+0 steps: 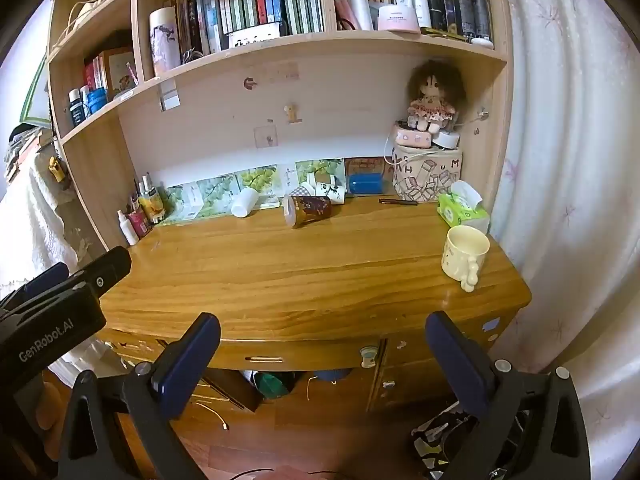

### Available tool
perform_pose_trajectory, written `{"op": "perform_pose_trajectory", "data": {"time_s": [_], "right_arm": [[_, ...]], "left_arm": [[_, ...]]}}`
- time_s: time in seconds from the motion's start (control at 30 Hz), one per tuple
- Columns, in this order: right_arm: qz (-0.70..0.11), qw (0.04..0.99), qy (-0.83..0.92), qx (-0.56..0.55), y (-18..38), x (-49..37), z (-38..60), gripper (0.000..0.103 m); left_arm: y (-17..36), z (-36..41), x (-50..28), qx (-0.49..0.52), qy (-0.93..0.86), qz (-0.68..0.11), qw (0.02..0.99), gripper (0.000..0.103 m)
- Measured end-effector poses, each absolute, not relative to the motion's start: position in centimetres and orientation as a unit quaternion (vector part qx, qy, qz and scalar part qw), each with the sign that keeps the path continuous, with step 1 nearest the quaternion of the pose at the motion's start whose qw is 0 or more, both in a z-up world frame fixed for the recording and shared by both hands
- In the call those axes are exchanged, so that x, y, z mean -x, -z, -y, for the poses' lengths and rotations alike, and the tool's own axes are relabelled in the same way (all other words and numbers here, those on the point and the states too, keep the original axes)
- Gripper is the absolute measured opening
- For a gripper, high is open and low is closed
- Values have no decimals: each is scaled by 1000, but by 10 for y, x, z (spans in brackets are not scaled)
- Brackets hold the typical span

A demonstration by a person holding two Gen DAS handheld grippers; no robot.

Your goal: Flip cup upright

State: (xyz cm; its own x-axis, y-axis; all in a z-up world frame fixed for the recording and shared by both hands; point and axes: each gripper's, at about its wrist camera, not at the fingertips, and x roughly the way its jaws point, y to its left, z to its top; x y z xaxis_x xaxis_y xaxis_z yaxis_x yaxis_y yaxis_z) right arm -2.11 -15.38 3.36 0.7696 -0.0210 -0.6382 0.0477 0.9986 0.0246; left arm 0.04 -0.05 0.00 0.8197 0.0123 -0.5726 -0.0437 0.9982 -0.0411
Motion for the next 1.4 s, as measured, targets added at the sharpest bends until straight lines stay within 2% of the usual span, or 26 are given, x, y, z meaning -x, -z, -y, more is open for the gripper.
{"op": "perform_pose_trajectory", "data": {"time_s": [1.07, 1.4], "right_arm": [[-368, 930, -8, -16, -37, 39, 168, 103], [-364, 931, -31, 16, -38, 39, 171, 103]], "left_arm": [[1, 18, 31, 34, -53, -311, 948, 98], [6, 26, 39, 30, -96, -307, 946, 98]]}}
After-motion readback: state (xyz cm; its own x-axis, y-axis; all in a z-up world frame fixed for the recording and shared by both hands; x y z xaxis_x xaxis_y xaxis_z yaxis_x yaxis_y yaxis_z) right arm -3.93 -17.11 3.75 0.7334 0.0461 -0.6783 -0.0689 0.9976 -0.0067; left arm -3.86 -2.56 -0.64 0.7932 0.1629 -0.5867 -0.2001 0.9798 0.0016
